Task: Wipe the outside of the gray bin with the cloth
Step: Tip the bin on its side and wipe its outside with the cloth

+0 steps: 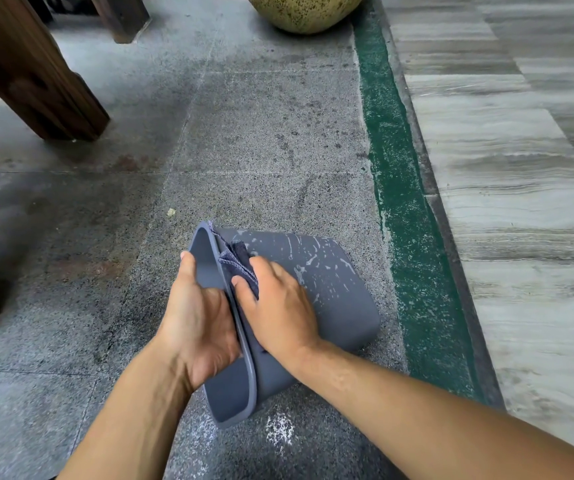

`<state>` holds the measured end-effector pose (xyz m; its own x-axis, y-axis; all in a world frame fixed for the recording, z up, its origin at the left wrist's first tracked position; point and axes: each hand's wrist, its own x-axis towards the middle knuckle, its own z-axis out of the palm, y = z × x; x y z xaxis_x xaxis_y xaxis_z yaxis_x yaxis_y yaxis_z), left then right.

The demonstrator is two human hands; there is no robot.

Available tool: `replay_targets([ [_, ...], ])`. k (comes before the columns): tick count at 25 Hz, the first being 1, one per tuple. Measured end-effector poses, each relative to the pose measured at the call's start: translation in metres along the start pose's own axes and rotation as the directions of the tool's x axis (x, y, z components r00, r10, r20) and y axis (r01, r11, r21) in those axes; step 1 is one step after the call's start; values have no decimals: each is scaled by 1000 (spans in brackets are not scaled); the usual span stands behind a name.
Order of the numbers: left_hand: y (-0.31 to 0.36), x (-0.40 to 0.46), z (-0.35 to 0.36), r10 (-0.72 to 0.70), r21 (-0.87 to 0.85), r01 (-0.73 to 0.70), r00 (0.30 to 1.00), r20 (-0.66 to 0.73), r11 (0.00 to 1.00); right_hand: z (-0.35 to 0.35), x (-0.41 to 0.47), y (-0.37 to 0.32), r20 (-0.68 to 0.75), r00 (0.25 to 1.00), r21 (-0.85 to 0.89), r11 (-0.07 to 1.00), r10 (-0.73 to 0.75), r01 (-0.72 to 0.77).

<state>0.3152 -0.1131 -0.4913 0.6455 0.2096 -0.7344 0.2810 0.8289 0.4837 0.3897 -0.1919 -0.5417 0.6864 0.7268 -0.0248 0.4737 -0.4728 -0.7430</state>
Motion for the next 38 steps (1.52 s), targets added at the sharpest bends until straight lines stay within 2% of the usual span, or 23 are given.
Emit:
replay_targets([
  [8, 2, -3, -1, -11, 16, 11, 1000, -10, 1000, 5, 6, 10, -21, 1000, -65, 998, 17, -18],
  [20, 2, -3, -4, -1, 57, 7, 994, -106, 998, 10, 14, 23, -27, 999, -160, 987, 20, -24],
  [30, -1, 3, -11, 3, 8, -2, 982, -188, 1000, 13, 19, 33, 3, 1000, -228, 973, 21, -19],
  [38, 0, 4, -11, 0, -5, -1, 973, -231, 1000, 12, 26, 49, -24, 1000, -288, 957, -16, 8],
])
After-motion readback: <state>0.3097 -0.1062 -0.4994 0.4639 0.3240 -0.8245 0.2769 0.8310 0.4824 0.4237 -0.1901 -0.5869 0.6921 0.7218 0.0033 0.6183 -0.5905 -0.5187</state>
